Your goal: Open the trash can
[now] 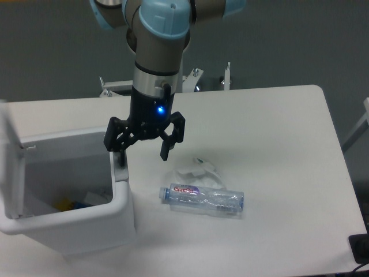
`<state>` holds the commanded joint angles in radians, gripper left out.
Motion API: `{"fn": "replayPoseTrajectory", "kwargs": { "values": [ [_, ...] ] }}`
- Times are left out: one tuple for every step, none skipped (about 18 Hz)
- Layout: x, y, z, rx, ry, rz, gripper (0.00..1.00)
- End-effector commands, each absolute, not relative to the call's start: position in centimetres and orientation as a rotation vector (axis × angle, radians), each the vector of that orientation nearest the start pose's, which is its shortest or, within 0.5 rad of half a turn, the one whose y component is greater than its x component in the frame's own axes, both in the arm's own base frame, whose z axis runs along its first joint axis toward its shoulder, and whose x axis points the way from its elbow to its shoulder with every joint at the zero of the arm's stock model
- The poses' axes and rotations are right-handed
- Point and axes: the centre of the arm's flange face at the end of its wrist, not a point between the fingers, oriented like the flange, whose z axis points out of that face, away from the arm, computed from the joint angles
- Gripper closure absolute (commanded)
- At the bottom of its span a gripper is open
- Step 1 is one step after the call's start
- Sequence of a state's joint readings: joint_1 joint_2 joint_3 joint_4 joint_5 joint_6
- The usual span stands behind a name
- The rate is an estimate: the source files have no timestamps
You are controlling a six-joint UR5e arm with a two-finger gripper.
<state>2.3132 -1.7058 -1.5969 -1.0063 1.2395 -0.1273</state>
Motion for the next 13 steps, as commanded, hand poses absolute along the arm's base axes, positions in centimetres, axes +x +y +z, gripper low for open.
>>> {"fn": "replayPoseTrajectory", "kwargs": {
  "values": [
    [-26.6,53.5,47.7,-2.434,-1.028,-0.258,0.00],
    [-26.7,53.5,48.6,-2.421,-1.018,-0.249,0.00],
    [-27.0,53.3,49.7,-2.403,-1.009,-0.236,0.00],
    [-27.4,53.3,51.0,-2.385,-0.994,-0.216,0.00],
    [-28.1,53.3,53.2,-2.352,-0.982,-0.180,0.00],
    [-29.7,52.6,54.8,-2.318,-0.995,-0.132,0.00],
    [-31.5,51.6,55.8,-2.290,-1.023,-0.086,0.00],
    [-33.2,50.7,56.0,-2.280,-1.051,-0.038,0.00],
    [-34.0,50.1,56.0,-2.290,-1.045,0.018,0.00],
    [-35.0,49.4,55.7,-2.311,-1.035,0.093,0.00],
    [-36.9,47.8,55.3,-2.328,-1.062,0.172,0.00],
    [-38.4,46.5,54.6,-2.340,-1.084,0.221,0.00],
    [-39.8,45.4,54.0,-2.374,-1.066,0.260,0.00]
  ]
}}
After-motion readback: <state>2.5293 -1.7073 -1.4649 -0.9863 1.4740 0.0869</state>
